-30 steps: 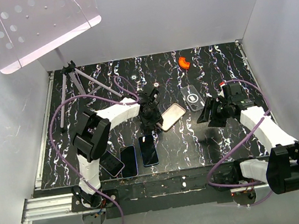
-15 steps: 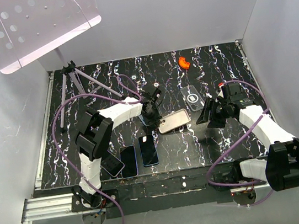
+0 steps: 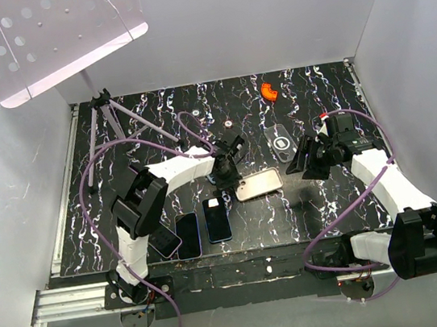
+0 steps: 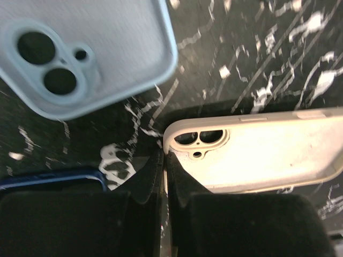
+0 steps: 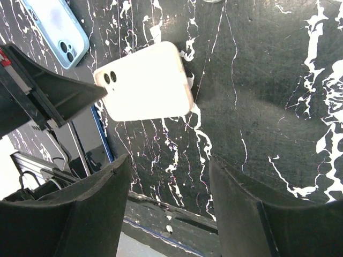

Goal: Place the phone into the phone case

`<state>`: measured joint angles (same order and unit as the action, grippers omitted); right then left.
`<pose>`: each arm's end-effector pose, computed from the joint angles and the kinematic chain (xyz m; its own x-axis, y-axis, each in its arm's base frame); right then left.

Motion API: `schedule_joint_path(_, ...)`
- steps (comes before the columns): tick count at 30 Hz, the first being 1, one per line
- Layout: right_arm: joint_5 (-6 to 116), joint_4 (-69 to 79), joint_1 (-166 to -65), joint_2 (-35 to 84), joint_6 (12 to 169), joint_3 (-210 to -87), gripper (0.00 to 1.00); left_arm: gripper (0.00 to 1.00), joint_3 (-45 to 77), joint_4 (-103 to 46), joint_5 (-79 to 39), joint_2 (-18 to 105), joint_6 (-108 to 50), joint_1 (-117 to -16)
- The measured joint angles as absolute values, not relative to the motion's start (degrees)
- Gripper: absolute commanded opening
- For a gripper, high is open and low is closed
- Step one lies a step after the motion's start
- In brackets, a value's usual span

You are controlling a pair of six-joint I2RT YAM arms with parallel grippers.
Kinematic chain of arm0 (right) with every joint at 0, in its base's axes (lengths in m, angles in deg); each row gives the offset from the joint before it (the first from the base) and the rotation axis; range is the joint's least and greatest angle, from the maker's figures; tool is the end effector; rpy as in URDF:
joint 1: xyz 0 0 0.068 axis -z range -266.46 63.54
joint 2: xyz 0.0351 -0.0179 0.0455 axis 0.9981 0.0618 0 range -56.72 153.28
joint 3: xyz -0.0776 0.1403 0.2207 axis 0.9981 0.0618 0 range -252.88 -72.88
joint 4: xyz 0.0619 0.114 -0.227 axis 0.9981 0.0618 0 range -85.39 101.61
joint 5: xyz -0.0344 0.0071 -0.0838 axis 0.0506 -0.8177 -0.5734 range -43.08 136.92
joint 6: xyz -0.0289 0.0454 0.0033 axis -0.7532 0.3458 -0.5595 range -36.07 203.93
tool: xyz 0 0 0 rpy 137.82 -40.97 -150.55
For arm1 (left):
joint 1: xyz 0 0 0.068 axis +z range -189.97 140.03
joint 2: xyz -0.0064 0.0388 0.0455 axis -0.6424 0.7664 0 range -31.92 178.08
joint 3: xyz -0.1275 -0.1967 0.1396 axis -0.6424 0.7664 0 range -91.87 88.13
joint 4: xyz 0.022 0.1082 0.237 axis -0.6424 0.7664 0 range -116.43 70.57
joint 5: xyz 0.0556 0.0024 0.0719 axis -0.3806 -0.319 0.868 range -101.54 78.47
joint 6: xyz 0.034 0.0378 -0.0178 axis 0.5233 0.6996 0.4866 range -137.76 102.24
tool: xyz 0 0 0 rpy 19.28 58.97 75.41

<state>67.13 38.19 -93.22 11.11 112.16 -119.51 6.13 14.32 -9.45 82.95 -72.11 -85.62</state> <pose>0.2294 0.0396 0.2376 -0.8606 0.3449 -0.3747 0.1120 0.8459 0.5214 0.2807 -0.2854 0.1653 -0.9658 -0.1737 -0.1927 -0.1326 0.9689 -0.2087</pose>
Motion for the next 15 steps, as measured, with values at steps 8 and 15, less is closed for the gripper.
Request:
schedule_joint_path(8, 68.14, 38.74, -93.22, 10.81, 112.14, -119.64, 0.67, 0.02, 6.33, 15.56, -8.51, 82.58, -76.57, -90.12)
schedule_joint_path(15, 68.35, 38.8, -93.22, 10.57, 112.14, -119.64, 0.67, 0.65, 6.33, 16.24, -8.86, 82.49, -78.32, -91.5)
